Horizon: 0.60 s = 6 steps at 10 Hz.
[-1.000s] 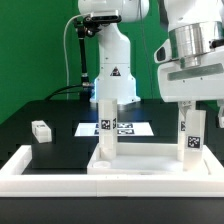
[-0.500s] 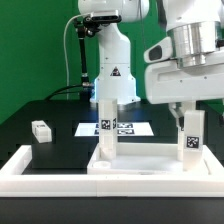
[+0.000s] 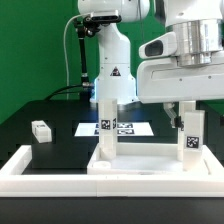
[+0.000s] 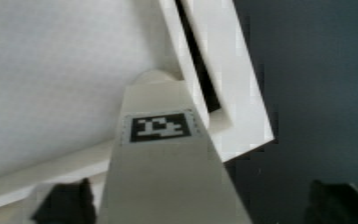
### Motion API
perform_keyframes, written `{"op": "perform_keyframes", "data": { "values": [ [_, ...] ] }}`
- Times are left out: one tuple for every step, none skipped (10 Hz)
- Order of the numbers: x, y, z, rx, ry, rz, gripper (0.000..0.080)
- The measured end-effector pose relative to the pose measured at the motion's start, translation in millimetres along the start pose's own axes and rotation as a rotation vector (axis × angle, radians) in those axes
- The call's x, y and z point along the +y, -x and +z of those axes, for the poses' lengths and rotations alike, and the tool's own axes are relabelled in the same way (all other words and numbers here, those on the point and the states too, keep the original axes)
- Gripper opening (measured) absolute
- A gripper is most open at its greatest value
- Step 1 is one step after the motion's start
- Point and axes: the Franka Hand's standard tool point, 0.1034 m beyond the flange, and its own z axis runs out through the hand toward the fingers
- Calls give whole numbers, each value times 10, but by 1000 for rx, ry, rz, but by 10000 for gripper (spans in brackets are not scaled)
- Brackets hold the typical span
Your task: Assemble desk
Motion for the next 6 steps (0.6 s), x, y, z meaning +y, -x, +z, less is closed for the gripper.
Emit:
{"op": "perform_keyframes", "data": {
  "values": [
    [0,1,2,0,0,47,449],
    [20,2,10,-1,3,123,293],
    [24,0,9,-1,3,213,293],
    [28,-3,9,0,4,297,293],
    [31,-5,8,0,4,378,293],
    [31,-5,10,-4,4,505,293]
  ]
}}
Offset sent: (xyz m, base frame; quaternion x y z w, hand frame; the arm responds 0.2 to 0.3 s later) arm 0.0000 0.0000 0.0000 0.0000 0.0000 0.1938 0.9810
